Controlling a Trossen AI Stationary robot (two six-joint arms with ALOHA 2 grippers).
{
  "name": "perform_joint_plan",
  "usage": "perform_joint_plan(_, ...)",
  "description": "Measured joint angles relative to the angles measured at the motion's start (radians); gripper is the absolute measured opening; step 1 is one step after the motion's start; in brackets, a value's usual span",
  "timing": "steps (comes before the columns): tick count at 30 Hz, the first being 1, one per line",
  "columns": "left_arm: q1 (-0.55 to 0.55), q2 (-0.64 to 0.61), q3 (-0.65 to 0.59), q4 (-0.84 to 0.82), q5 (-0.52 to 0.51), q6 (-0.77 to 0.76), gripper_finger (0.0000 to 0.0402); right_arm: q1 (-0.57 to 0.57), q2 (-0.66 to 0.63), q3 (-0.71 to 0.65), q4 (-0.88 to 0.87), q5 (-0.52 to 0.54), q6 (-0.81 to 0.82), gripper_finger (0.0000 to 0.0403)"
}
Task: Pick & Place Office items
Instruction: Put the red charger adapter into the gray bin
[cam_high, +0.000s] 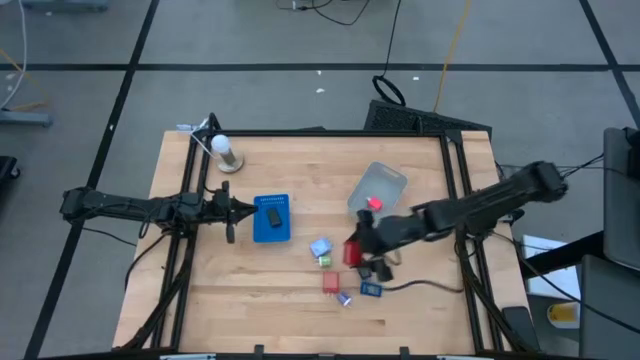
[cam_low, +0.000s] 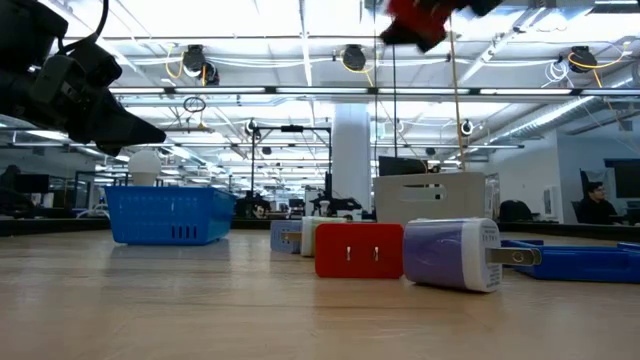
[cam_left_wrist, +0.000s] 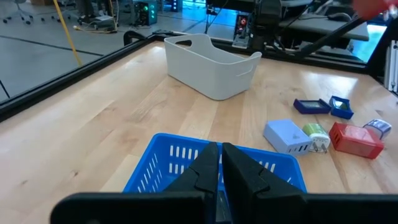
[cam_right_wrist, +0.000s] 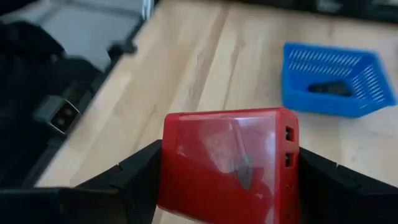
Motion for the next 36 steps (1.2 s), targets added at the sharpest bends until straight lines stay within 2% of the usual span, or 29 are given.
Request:
perform_joint_plan(11, 0.000, 0.000, 0.001, 0.001, 0.000, -0.010, 0.0021, 0.006, -0.519, -0.435, 0.239, 0.099, 0.044, 0.0270)
perform_joint_plan(15, 0.000, 0.000, 0.001, 0.001, 0.000, -0.014, 0.0021, 0.006, -0.683, -0.570, 0.290, 0.160, 0.055, 0.0270)
perform_joint_plan(20, 0.000, 0.000, 0.001, 0.012, -0.001, -0.015, 0.0021, 0.006, -0.851, -0.699, 0.343, 0.165, 0.044, 0.0270)
perform_joint_plan(28, 0.000, 0.000, 0.001, 0.015, 0.000, -0.013, 0.0021, 0.006, -1.026, -0.814, 0.378, 0.167, 0.064, 0.0270)
perform_joint_plan(36, 0.000, 0.000, 0.001, 0.015, 0.000, -0.010, 0.0021, 0.006, -1.089, -0.885, 0.394, 0.169, 0.085, 0.0270)
